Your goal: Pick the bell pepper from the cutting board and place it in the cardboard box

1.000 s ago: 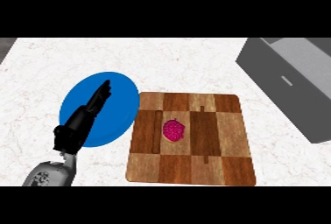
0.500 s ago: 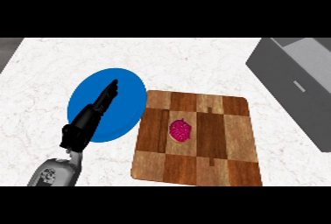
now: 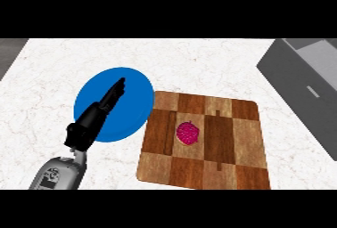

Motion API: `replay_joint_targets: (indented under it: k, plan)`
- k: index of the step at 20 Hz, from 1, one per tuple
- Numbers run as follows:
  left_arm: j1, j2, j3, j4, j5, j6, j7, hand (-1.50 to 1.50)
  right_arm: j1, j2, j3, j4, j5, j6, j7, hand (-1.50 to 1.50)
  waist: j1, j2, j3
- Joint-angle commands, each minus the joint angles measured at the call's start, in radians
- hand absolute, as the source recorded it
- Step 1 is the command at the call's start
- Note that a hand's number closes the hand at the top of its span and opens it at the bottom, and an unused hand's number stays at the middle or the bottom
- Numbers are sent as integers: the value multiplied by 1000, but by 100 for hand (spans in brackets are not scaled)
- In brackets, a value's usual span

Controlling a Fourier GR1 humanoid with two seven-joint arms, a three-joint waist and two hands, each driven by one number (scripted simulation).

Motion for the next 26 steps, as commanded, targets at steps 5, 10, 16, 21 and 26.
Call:
replay_joint_targets:
  k: [5,10,16,21,26]
  plan:
    - [-13,-23,9,114,-23,-26,-108,0,-294,5,184,136,18,76,88,150,23,7,0]
    - [-27,-54,-14,39,-44,-11,-13,0,-458,86,290,149,142,-27,154,150,18,4,0]
    - [-48,-48,23,103,-55,-15,-49,0,-622,193,401,285,324,-117,114,150,20,7,0]
    - [-31,-55,13,17,-50,-23,23,0,-708,282,450,453,452,-192,44,150,20,5,1]
    - [-34,-63,16,71,-63,-21,-37,0,-770,359,483,596,466,-94,162,-150,28,11,1]
